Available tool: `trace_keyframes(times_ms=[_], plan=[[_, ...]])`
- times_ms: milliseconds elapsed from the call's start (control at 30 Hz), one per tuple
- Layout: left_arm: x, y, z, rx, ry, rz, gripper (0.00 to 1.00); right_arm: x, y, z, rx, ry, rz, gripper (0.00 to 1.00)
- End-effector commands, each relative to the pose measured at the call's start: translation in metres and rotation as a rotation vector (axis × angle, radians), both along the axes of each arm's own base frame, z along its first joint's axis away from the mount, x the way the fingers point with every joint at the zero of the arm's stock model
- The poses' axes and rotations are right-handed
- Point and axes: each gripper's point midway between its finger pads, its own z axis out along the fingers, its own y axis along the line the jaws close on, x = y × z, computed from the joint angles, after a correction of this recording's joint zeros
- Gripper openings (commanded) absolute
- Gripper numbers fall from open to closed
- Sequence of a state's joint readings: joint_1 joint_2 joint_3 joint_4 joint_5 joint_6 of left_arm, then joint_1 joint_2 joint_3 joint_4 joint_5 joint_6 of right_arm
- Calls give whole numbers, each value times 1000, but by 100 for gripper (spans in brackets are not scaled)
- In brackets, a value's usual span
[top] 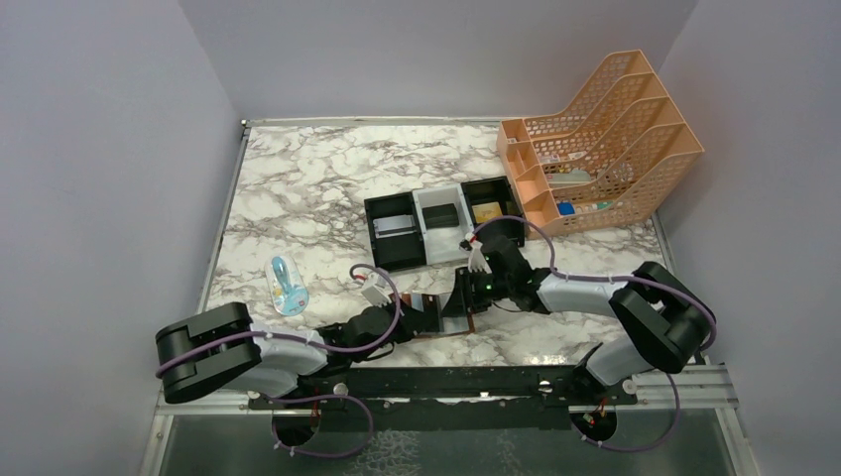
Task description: Take the credit cards out of the card holder
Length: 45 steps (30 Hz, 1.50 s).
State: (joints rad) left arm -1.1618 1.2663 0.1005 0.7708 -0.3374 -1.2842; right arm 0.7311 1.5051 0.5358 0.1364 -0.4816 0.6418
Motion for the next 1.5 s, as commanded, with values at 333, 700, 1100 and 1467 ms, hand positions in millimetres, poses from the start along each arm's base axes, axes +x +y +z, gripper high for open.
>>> trace_keyframes(times_ms=[333, 700, 1100, 1467], plan=[[3, 25, 23, 67, -66, 34, 0, 15, -23, 6, -112, -115, -76, 28], [2, 28, 55, 114, -145, -31, 0, 27, -21, 52, 4, -203, -174, 52], [27, 22, 108, 39, -186, -201, 0, 60, -19, 104, 182, -232, -395, 75], [57, 11, 157, -163, -216, -345, 0, 60, -12, 174, 487, -347, -155, 75]])
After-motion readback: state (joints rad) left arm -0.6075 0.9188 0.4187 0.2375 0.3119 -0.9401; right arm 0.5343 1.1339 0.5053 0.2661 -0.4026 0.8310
